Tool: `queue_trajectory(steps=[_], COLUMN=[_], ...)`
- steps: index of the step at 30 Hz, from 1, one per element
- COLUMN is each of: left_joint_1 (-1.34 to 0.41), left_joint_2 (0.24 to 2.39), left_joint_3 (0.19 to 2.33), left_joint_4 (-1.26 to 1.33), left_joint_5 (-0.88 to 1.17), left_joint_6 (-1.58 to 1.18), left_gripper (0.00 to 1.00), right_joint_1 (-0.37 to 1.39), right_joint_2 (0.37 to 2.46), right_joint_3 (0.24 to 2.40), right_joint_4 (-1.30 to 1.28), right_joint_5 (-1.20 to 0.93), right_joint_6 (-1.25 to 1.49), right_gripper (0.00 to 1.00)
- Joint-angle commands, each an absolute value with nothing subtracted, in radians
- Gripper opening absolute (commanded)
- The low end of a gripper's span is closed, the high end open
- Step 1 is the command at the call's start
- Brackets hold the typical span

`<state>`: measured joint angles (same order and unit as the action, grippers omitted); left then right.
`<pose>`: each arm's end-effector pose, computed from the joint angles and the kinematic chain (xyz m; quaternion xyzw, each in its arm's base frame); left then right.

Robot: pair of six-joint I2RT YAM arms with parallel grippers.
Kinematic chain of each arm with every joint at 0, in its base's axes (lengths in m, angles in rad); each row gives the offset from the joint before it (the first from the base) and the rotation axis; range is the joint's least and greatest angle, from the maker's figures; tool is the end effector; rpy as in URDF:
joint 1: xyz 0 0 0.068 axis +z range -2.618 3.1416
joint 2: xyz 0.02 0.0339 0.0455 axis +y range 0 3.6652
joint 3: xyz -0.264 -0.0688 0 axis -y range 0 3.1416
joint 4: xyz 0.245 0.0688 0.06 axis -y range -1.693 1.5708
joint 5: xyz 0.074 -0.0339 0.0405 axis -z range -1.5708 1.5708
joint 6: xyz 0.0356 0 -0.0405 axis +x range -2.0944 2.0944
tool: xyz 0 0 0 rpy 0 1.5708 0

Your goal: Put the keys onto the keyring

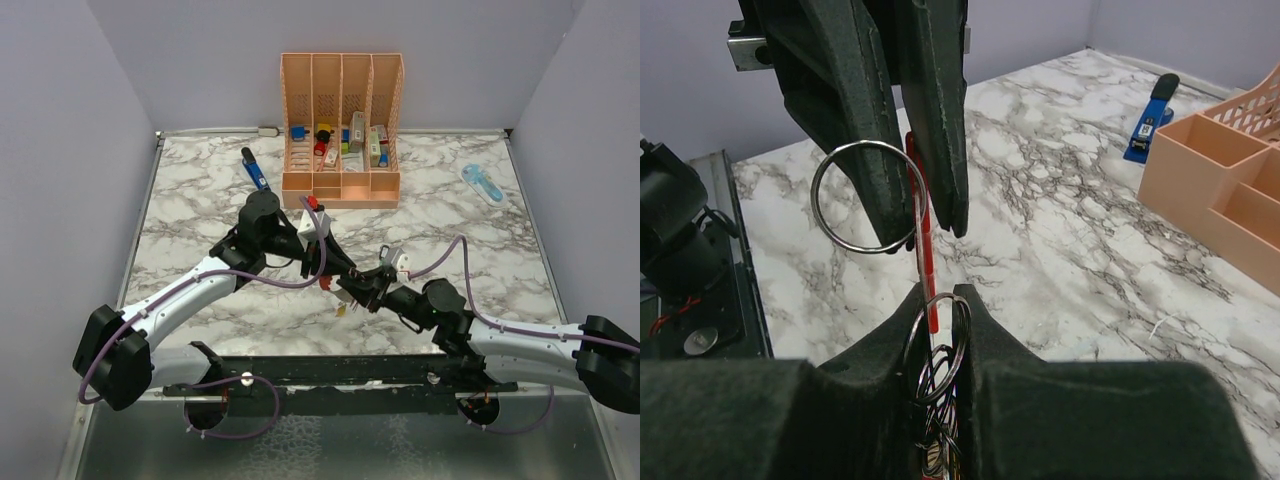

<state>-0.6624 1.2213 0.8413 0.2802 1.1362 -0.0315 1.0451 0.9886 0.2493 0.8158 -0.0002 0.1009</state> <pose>0.1914 -0.1902 0.3175 0.5371 0.4822 -0.5675 0.3962 0.1032 0.1778 0.2216 -0.3091 0.6052 0.3978 0.6164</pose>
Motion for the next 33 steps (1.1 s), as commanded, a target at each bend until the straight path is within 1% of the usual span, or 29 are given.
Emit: queue_trajectory(steps=[1, 4, 8, 13, 20, 23, 27, 28, 33], left_joint_1=[-0.667, -0.667, -0.667, -0.667, -0.667, -0.667, -0.666, -0.666, -0.666], left_joint_2=[1.235, 1.237, 1.239, 1.239, 1.231, 1.23, 1.226, 1.224, 1.223], left_joint_3=[0.813, 0.809, 0.806, 0.806, 0.81, 0.818, 0.827, 0.826, 0.833], left_joint_4=[0.2, 0.171, 0.177, 0.22, 0.247, 0.247, 0.217, 0.204, 0.103], left_joint_5=[1.165, 1.175, 1.177, 1.188, 1.193, 1.178, 1.15, 1.135, 1.003], left_joint_6=[0.044, 0.083, 0.101, 0.079, 0.054, 0.035, 0.049, 0.065, 0.165], left_gripper=[0.13, 0.13, 0.1, 0.0, 0.0, 0.0, 0.0, 0.0, 0.0], right_joint_1=[1.04, 1.04, 1.039, 1.039, 1.039, 1.039, 1.038, 1.037, 1.037], right_joint_2=[0.974, 0.962, 0.95, 0.958, 0.95, 0.934, 0.894, 0.882, 0.829], right_joint_3=[0.254, 0.252, 0.257, 0.265, 0.273, 0.285, 0.295, 0.297, 0.299], right_joint_4=[0.943, 0.951, 0.933, 0.917, 0.881, 0.816, 0.728, 0.708, 0.612], right_joint_5=[-0.031, -0.042, -0.048, -0.057, -0.019, 0.019, 0.072, 0.086, 0.144], right_joint_6=[0.103, 0.105, 0.106, 0.116, 0.129, 0.139, 0.16, 0.164, 0.182], right_gripper=[0.05, 0.05, 0.05, 0.04, 0.06, 0.11, 0.22, 0.26, 0.35])
